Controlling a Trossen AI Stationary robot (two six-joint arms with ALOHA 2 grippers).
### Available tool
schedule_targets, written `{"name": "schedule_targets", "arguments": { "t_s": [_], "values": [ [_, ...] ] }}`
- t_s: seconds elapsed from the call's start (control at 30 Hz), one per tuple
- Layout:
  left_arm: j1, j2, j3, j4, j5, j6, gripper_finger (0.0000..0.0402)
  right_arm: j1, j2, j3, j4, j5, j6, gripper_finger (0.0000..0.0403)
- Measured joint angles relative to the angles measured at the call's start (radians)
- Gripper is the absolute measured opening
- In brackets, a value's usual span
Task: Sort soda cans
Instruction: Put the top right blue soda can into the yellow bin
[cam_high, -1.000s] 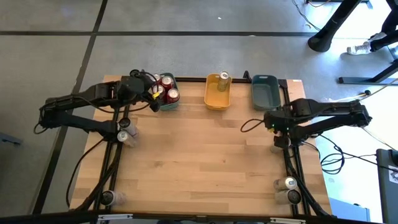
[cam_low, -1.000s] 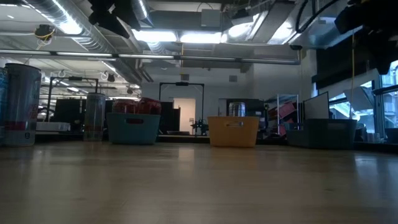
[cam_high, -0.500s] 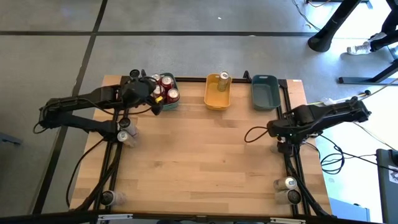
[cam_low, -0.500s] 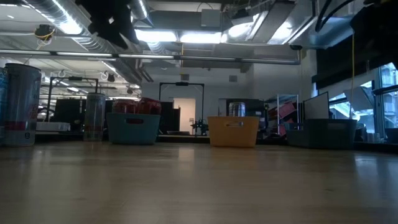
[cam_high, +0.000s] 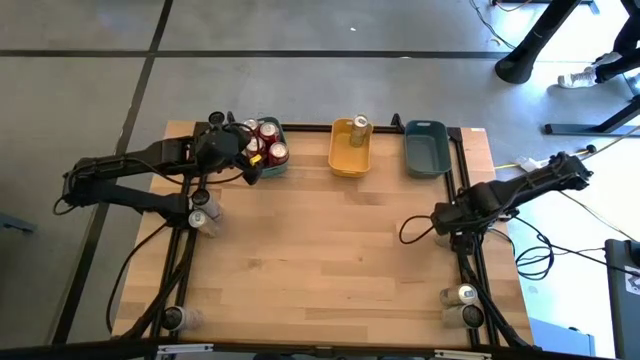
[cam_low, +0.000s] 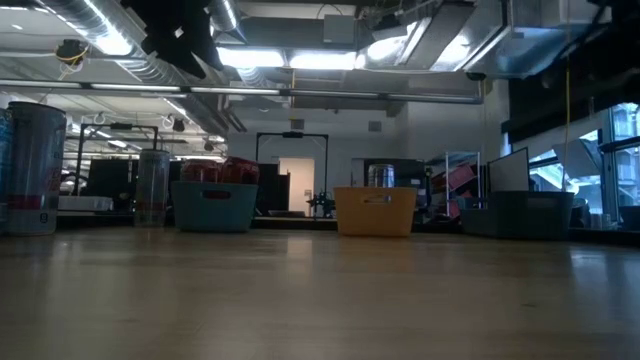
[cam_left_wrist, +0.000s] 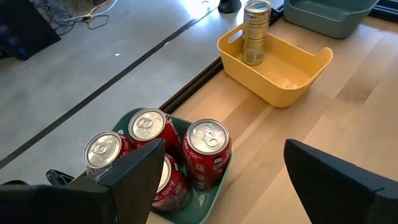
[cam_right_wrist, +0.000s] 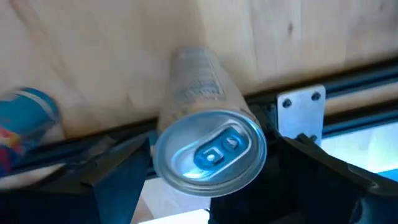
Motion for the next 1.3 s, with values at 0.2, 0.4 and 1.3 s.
{"name": "schedule_targets", "arguments": {
  "t_s": [0.2, 0.4, 1.3],
  "values": [
    [0.000, 0.000, 0.000, 0.001, 0.000, 0.000, 0.0320, 0.003, 0.000, 0.002, 0.010, 0.009, 0.018, 0.0332],
    [0.000, 0.000, 0.000, 0.000, 0.000, 0.000, 0.0320, 0.003, 0.000, 0.002, 0.033, 0.034, 0.017, 0.0309],
    [0.000, 0.000, 0.000, -0.005, 0.000, -0.008, 0.0320, 0.003, 0.021, 0.086, 0.078, 0.115, 0.037, 0.0221]
  ]
}}
